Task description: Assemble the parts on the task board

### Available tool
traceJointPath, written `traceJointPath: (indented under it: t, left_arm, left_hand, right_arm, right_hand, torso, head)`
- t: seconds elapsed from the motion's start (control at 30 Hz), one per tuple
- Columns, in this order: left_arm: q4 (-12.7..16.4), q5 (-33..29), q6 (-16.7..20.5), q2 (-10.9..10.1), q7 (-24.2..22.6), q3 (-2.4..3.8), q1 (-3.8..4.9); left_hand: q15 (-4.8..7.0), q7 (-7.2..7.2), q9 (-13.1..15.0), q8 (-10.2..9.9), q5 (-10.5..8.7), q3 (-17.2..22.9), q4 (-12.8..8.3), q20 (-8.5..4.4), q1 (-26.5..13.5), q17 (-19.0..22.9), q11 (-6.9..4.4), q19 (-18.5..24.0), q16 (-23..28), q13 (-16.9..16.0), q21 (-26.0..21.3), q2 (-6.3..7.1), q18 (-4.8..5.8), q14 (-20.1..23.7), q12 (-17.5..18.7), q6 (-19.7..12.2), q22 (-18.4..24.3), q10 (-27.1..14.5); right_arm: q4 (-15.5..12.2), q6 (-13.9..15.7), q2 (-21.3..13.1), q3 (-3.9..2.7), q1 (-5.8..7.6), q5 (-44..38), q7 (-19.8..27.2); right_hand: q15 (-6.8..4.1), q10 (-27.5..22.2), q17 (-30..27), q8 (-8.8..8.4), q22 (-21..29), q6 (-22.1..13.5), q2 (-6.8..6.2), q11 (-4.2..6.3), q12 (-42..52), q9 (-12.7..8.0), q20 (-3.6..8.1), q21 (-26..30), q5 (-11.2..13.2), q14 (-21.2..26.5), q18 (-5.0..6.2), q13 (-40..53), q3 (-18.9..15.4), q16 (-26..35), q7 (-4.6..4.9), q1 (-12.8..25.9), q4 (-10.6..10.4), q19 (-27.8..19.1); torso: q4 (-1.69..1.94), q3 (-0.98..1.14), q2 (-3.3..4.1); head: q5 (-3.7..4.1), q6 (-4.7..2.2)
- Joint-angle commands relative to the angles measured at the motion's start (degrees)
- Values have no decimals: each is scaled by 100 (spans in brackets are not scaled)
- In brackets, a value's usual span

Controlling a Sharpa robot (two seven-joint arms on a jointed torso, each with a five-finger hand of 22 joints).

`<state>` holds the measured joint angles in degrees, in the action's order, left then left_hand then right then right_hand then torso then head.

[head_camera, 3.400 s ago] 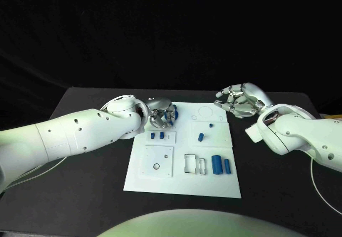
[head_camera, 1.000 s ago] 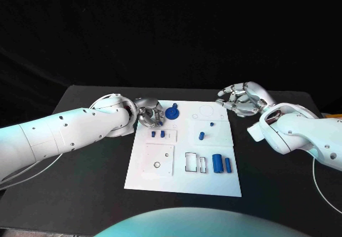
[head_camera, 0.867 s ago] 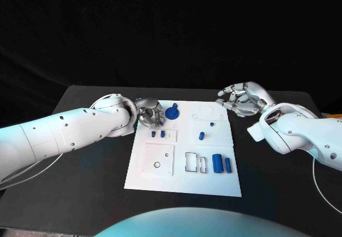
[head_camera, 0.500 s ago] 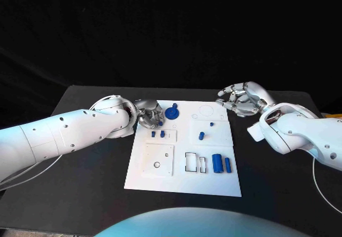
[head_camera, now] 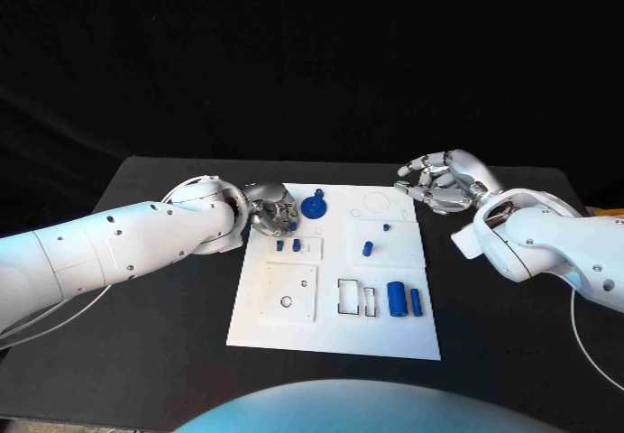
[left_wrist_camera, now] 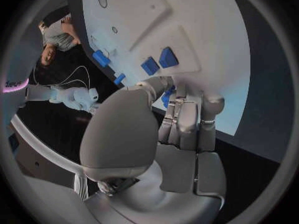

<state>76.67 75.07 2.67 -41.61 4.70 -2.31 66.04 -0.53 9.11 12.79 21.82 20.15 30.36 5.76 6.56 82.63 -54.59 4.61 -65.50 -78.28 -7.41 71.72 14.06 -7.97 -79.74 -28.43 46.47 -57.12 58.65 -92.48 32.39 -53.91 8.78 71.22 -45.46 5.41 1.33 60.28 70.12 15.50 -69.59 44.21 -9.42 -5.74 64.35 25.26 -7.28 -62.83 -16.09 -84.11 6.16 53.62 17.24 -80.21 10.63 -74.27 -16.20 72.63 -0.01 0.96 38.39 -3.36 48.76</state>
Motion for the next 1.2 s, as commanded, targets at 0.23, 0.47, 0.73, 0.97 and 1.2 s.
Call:
traceJointPath:
  t: [0.23,0.47,0.73,0.97,1.2]
  left_arm:
    - [-9,-7,-13,-30,99,2,-2]
    - [-72,-36,137,-118,72,22,-1]
    - [-44,-698,630,-343,-321,127,10]
    - [144,-2832,1514,-572,-1022,189,16]
    - [431,-4902,1458,-769,-2089,197,13]
  left_hand:
    - [-11,-25,-34,-61,7,-21,-32,5,-88,51,7,83,-15,-60,-60,17,20,72,-94,-302,52,-134]
    - [-32,-17,-39,-36,8,-28,-42,6,-91,210,35,182,27,-83,-135,19,-5,144,-104,-384,169,-279]
    - [-155,103,41,323,-7,38,-137,100,-19,1481,186,918,540,-139,-682,-27,-183,800,-254,-56,981,-695]
    - [-176,142,27,481,-31,-175,86,138,-316,2789,219,1338,1588,-67,-1533,13,-266,1462,-379,-53,1741,-750]
    - [-180,206,-10,517,-3,-31,38,118,-134,2971,243,1251,1882,9,-1757,-210,-264,1500,-397,5,1915,-707]
  right_arm:
    - [2,-77,-8,0,-4,-56,-18]
    - [78,-305,-11,0,-4,-223,-232]
    - [213,-1130,9,-1,-4,-1300,-615]
    - [261,-1922,127,-2,-3,-3221,-1177]
    - [264,-2214,228,-2,-4,-4280,-1717]
  right_hand:
    - [5,-61,-13,18,8,-52,46,1,-3,6,-10,59,-19,45,44,-23,-21,31,-6,-7,-15,-22]
    - [-7,-818,-206,94,103,48,55,29,-1080,21,17,251,41,124,79,-1176,77,167,-30,-267,30,-83]
    - [-31,-603,-661,94,84,433,-202,35,-3135,-58,39,371,288,186,74,-2883,846,468,-60,-750,342,-26]
    - [-19,-479,-297,-4,-348,701,-338,4,-4210,-126,40,-187,490,-29,-37,-3742,1056,218,-120,-694,547,345]
    - [-3,-453,-335,-32,-380,780,-416,-17,-4448,-142,41,-202,530,-33,-45,-3954,980,245,-118,-544,521,362]
  torso:
    - [1,0,-2]
    - [0,-1,-6]
    - [8,-1,-9]
    - [25,-4,-13]
    - [43,-24,-3]
  head:
    - [1,0]
    - [7,-15]
    - [88,-63]
    - [277,-119]
    - [318,-152]
